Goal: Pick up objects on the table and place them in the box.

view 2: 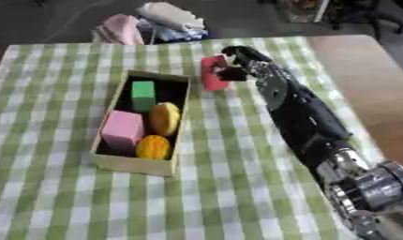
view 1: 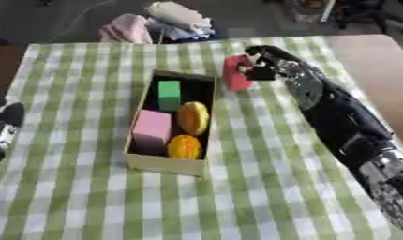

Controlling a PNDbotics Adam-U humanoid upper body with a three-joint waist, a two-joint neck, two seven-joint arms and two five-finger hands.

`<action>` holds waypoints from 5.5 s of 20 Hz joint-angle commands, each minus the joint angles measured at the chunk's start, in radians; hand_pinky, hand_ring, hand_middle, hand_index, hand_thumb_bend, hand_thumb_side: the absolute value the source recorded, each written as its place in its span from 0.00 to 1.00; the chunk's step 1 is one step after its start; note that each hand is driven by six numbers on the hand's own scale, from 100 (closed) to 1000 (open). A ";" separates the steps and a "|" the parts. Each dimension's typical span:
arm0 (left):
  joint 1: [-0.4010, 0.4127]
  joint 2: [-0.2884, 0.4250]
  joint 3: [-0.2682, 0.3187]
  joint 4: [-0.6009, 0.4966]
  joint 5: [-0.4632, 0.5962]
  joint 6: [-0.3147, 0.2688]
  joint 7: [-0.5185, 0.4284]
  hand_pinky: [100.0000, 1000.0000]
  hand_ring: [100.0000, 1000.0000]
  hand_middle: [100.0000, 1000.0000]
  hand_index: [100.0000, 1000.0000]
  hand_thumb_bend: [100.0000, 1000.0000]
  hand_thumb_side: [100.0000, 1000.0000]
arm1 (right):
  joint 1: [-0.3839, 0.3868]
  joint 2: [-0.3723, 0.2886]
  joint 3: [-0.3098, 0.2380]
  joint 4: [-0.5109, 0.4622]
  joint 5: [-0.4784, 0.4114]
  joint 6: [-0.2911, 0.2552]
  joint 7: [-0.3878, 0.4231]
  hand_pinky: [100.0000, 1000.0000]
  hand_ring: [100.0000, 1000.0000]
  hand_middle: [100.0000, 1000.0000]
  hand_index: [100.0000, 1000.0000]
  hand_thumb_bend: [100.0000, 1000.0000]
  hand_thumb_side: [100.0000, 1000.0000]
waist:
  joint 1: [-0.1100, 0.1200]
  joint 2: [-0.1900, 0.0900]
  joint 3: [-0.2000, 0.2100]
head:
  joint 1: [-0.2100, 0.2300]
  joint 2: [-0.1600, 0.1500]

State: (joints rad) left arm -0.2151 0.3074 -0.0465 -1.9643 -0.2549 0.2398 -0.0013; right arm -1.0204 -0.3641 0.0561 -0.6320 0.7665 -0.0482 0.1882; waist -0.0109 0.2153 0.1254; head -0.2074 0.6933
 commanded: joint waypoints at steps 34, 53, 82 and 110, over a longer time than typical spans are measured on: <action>-0.014 0.009 -0.001 -0.012 -0.006 -0.003 -0.007 0.78 0.63 0.64 0.81 0.33 0.54 | -0.027 -0.026 0.008 -0.051 0.302 -0.038 0.084 0.88 0.97 1.00 1.00 0.00 0.37 | -0.014 0.006 0.017 | -0.023 -0.021; -0.010 0.011 0.002 -0.008 -0.007 -0.003 -0.010 0.78 0.63 0.64 0.81 0.32 0.54 | -0.031 -0.076 0.027 -0.101 0.190 -0.112 0.316 0.89 0.97 1.00 1.00 0.00 0.41 | -0.017 0.004 0.005 | -0.018 -0.024; -0.012 0.000 -0.001 -0.010 -0.006 -0.005 -0.018 0.79 0.63 0.64 0.81 0.31 0.56 | -0.004 0.000 0.014 -0.043 0.457 -0.102 0.036 0.68 0.75 0.81 0.89 0.00 0.25 | -0.011 0.012 0.016 | -0.032 -0.034; -0.001 0.010 0.041 -0.011 -0.009 0.004 0.022 0.79 0.63 0.64 0.82 0.29 0.56 | -0.014 -0.065 0.154 -0.392 0.214 -0.191 -0.130 0.38 0.41 0.35 0.47 0.00 0.11 | -0.009 -0.003 -0.027 | -0.001 -0.023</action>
State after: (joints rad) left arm -0.2111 0.2988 -0.0199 -1.9604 -0.2575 0.2435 0.0112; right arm -1.0182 -0.3980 0.1986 -0.9736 1.0191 -0.2304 0.0358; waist -0.0179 0.2288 0.0969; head -0.2136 0.6731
